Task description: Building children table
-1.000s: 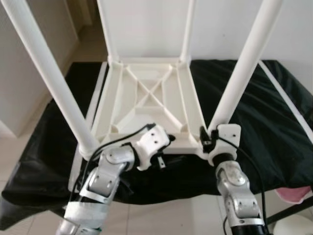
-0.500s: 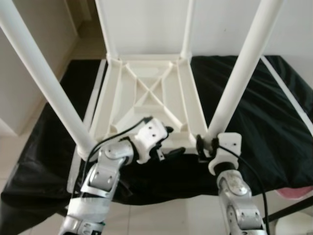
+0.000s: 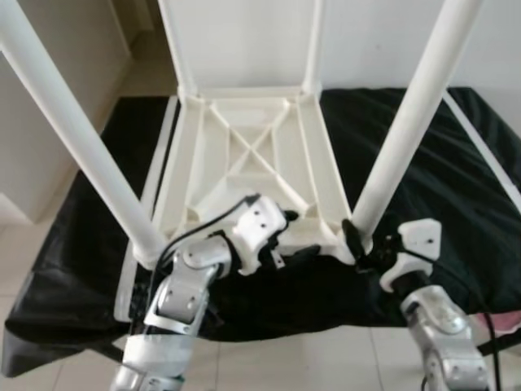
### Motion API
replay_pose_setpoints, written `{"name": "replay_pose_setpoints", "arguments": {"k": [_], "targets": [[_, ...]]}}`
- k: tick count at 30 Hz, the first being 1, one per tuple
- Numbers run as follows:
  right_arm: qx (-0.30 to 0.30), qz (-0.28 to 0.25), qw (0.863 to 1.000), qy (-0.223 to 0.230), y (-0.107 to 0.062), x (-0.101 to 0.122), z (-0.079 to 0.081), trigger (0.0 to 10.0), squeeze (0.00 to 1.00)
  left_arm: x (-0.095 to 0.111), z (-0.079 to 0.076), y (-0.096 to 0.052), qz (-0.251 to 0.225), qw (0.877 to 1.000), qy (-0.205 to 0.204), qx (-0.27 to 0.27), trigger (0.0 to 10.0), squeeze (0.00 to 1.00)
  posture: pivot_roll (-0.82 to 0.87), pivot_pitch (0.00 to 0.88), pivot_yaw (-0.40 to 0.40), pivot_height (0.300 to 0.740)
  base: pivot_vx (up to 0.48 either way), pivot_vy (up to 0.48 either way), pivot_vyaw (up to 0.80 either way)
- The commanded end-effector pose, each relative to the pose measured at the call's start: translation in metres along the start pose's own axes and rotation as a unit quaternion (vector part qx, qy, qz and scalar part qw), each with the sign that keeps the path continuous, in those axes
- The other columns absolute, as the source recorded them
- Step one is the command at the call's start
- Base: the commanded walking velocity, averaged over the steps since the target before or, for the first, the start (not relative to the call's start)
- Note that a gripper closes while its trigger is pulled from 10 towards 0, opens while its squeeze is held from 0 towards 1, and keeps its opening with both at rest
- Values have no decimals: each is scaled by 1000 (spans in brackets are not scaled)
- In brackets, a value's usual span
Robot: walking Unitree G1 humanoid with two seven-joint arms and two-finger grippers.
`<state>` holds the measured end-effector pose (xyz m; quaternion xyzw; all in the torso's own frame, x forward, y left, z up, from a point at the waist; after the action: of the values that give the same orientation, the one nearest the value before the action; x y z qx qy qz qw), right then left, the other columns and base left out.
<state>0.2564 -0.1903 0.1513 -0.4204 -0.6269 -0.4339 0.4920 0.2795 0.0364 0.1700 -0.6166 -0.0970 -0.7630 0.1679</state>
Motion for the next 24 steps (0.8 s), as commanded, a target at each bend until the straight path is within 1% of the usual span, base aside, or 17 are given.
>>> {"name": "replay_pose_setpoints", "arguments": {"k": [1, 5, 9, 13, 15, 16, 18, 20, 21, 22, 24], "targets": [[24, 10, 1000, 9, -3, -5, -8, 10000, 0, 4, -5, 6, -9, 1000, -4, 11, 10000, 0, -95, 89, 34, 740, 0, 0, 0], [66, 18, 998, 5, 0, -4, -17, 10000, 0, 7, -12, 11, -8, 1000, 6, -12, 10000, 0, -108, 87, 33, 740, 0, 0, 0], [87, 22, 996, -1, 4, -4, -22, 10000, 0, 7, -16, 14, -5, 1000, 18, -20, 10000, 0, -110, 85, 33, 740, 0, 0, 0], [155, 41, 987, -31, 20, -5, -28, 10000, 0, 7, -19, 22, -6, 1000, 14, -19, 10000, 0, -112, 76, 28, 740, 0, 0, 0], [179, 43, 983, -29, 26, -5, -27, 10000, 0, 7, -21, 22, -4, 1000, 16, -21, 10000, 0, -109, 73, 24, 740, 0, 0, 0], [179, 43, 983, -29, 26, -5, -27, 10000, 0, 7, -21, 22, -4, 1000, 16, -21, 10000, 0, -109, 73, 24, 740, 0, 0, 0], [209, 43, 977, -27, 34, -5, -22, 10000, 0, 7, -21, 22, 0, 1000, 15, -24, 10000, 0, -103, 68, 16, 740, 0, 0, 0], [211, 44, 976, -26, 36, -6, -21, 10000, 0, 7, -21, 22, 1, 1000, 14, -23, 10000, 0, -103, 68, 16, 740, 0, 0, 0], [222, 46, 974, -27, 38, -7, -18, 3961, 0, 6, -22, 22, 5, 1000, 16, -26, 10000, 0, -100, 65, 12, 740, 0, 0, 0], [229, 47, 972, -28, 39, -9, -16, 0, 0, 5, -23, 21, 7, 999, 18, -28, 10000, 0, -99, 64, 10, 740, 0, 0, 0], [234, 48, 971, -28, 40, -10, -15, 0, 0, 4, -23, 21, 9, 999, 19, -29, 10000, 0, -97, 63, 7, 740, 0, 0, 0]]}}
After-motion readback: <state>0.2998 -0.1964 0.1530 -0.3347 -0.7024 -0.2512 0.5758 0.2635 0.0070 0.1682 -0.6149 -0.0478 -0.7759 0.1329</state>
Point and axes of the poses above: a point about 5 cm out from each wrist's last joint towards the gripper, its own y axis pointing out of the wrist towards the gripper, its own x axis along the axis of the wrist's last joint, z = x × y, the point moved 1 cm from there along y, pointing out of the wrist towards the gripper, and after that the axes turned 2 degrees about -y, right-handed, at the moved point
